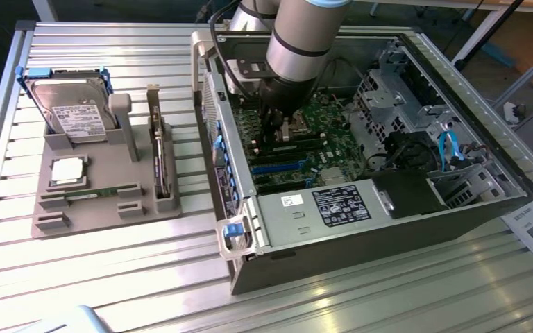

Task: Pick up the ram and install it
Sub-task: 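Press down the ram until it locks into place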

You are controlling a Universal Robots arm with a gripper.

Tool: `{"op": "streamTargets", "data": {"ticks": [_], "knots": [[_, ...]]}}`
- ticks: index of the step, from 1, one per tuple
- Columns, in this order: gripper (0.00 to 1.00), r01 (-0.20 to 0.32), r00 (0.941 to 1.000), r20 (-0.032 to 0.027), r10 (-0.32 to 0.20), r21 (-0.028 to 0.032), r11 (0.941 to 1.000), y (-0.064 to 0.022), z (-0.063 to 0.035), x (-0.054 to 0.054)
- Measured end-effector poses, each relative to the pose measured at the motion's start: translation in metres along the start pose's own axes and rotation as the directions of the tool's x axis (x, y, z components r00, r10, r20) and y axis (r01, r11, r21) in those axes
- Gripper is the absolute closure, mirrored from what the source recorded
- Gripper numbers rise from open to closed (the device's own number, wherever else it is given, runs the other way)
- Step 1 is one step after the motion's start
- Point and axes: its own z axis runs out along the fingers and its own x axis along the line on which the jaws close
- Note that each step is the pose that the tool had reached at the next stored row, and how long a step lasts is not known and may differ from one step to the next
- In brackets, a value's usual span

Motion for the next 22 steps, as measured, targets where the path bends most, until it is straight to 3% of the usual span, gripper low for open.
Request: {"op": "streamTargets", "data": {"ticks": [17, 22], "knots": [[0.9, 0.0, 1.0, 0.0006, 0.0, 0.0004, 1.0, -0.0001, 0.0011, 0.0], [0.9, 0.0, 1.0, 0.0001, 0.0, -0.0015, 1.0, 0.0005, -0.0135, -0.001]]}}
